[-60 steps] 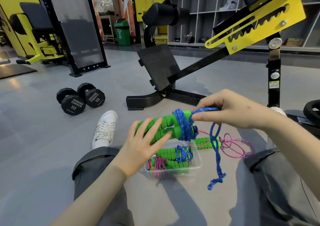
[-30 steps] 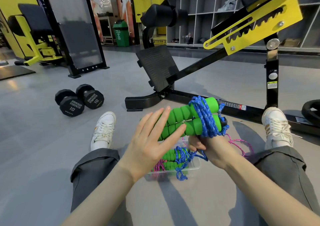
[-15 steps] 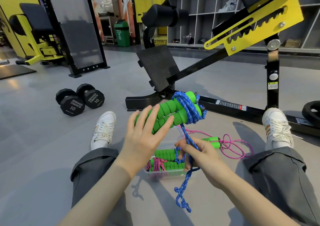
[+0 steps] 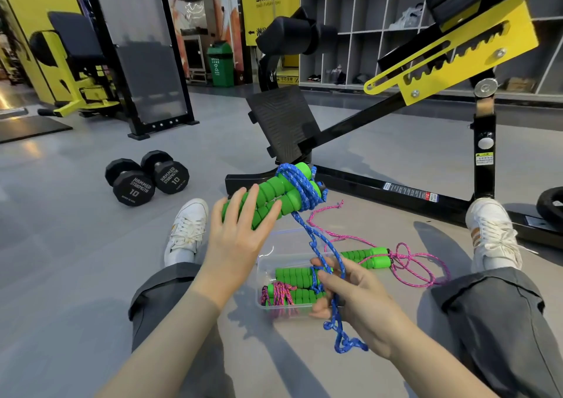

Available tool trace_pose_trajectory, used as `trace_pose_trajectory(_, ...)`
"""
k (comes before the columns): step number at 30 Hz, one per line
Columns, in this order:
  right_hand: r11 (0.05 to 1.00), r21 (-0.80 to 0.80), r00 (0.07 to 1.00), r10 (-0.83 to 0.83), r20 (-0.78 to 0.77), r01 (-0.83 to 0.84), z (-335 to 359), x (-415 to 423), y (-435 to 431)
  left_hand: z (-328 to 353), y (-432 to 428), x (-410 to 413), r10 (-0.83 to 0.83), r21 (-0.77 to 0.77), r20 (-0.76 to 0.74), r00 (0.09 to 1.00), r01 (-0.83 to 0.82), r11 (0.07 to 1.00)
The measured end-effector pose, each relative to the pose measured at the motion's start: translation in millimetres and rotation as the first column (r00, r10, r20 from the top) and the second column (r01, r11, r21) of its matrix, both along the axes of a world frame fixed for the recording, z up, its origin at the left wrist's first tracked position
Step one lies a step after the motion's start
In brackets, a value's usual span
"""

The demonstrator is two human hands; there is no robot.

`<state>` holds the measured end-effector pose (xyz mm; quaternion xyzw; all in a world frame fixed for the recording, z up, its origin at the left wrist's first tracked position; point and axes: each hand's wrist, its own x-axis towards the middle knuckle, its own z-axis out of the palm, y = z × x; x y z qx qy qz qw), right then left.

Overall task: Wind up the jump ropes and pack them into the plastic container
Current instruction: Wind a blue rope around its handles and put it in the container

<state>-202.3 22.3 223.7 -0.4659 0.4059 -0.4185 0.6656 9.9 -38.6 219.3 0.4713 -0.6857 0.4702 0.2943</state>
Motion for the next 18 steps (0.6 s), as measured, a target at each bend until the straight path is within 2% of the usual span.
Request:
trace_pose_trajectory(3, 1.000, 0.020, 1.000, -0.007, -0.018, 0.007, -2, 1, 5, -2, 0, 6, 0.003, 0.011, 0.016, 1.000, -0.003, 1.000)
trace_pose_trajectory(5, 0.998, -0.064, 0.986, 0.002, -0.167, -0.013, -4, 0, 7, -4, 1, 9, 0.007, 0.033, 0.029, 1.000, -0.008, 0.999)
trace_pose_trajectory(7, 0.974, -0.210, 0.931, 0.001, -0.364, -0.083, -1, -4, 10, -7, 1, 11, 0.020, 0.059, 0.040, 0.999, -0.023, 0.998)
trace_pose_trajectory(10, 0.912, -0.330, 0.830, 0.018, -0.557, -0.241, 14, -10, 15, -15, 1, 15, 0.041, 0.091, 0.045, 0.998, -0.045, 0.995)
trace_pose_trajectory(12, 0.872, -0.394, 0.777, -0.025, -0.629, -0.290, 24, -15, 16, -18, 1, 18, 0.046, 0.096, 0.040, 0.998, -0.050, 0.994)
trace_pose_trajectory(15, 0.759, -0.517, 0.660, -0.157, -0.735, -0.395, 34, -23, 15, -19, 0, 22, 0.045, 0.105, 0.043, 0.998, -0.049, 0.993)
trace_pose_trajectory(18, 0.672, -0.555, 0.593, -0.209, -0.778, -0.491, 39, -28, 17, -20, 0, 22, 0.035, 0.126, 0.050, 0.998, -0.041, 0.991)
